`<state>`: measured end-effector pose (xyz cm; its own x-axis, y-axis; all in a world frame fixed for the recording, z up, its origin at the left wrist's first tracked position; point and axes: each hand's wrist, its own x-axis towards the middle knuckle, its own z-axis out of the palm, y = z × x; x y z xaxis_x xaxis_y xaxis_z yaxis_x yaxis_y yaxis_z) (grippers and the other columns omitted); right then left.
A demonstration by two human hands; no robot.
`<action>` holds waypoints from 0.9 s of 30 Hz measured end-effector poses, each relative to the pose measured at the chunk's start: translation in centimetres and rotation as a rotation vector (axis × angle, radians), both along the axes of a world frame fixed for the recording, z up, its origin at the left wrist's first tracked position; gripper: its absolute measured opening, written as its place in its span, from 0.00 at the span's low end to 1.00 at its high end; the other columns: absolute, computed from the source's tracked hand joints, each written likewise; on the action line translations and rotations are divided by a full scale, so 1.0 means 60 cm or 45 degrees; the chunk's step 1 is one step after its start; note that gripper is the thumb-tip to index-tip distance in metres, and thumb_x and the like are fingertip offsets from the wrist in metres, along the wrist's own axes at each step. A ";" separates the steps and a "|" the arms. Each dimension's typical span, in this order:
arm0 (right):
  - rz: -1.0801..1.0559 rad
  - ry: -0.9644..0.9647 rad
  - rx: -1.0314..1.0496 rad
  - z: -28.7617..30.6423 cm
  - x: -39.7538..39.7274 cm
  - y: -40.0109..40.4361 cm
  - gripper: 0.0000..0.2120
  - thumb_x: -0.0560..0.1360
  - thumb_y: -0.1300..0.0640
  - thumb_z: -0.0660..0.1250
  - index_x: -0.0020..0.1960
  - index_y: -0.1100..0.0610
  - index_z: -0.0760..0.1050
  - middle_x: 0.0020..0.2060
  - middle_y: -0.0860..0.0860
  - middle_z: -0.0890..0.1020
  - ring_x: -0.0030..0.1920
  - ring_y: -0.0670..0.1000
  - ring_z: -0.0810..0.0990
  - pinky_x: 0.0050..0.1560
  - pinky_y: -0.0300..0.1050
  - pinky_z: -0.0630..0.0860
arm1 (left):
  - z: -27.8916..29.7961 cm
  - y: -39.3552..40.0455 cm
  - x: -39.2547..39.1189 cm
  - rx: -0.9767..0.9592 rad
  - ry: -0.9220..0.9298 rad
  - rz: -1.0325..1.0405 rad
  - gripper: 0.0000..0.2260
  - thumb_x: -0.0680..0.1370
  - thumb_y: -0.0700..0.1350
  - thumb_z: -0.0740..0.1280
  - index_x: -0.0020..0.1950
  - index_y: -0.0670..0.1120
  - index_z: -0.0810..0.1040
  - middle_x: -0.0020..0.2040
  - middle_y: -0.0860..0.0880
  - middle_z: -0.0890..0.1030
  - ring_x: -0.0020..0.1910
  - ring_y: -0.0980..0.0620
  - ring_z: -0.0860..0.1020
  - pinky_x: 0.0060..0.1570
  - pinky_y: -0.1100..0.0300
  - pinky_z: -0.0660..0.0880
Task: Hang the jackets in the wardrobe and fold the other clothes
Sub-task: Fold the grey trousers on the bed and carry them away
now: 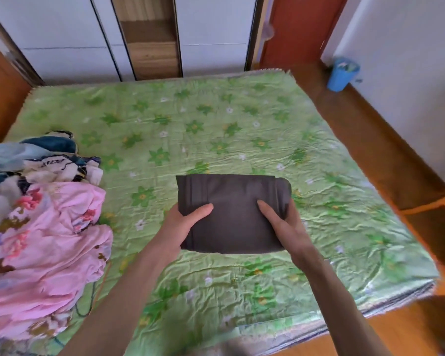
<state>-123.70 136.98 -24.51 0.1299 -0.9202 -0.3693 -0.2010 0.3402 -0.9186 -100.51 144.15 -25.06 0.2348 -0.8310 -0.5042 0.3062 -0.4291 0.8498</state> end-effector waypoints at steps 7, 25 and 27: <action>-0.204 -0.357 0.134 0.054 -0.093 0.064 0.39 0.72 0.40 0.77 0.79 0.37 0.64 0.68 0.40 0.79 0.65 0.43 0.80 0.71 0.50 0.74 | 0.061 -0.024 -0.080 -0.151 0.125 -0.254 0.26 0.69 0.49 0.82 0.65 0.47 0.82 0.59 0.46 0.87 0.57 0.45 0.86 0.54 0.48 0.81; -0.690 -0.503 0.037 0.122 -0.522 0.118 0.25 0.72 0.62 0.78 0.68 0.59 0.76 0.58 0.57 0.86 0.58 0.59 0.86 0.63 0.59 0.80 | 0.120 -0.138 -0.504 -0.220 -0.057 -0.789 0.17 0.74 0.47 0.80 0.61 0.49 0.83 0.54 0.51 0.88 0.56 0.49 0.86 0.59 0.44 0.81; -0.695 -0.484 0.024 0.134 -0.585 0.119 0.23 0.73 0.62 0.77 0.66 0.58 0.77 0.57 0.56 0.87 0.57 0.58 0.86 0.61 0.56 0.81 | 0.128 -0.144 -0.571 -0.240 -0.076 -0.818 0.15 0.75 0.47 0.78 0.61 0.49 0.84 0.54 0.52 0.88 0.55 0.51 0.86 0.61 0.45 0.81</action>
<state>-158.80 144.12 -16.46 -0.2284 -0.8848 -0.4061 0.3417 0.3177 -0.8845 -134.74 135.54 -17.40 -0.3129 -0.8874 -0.3386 -0.0107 -0.3532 0.9355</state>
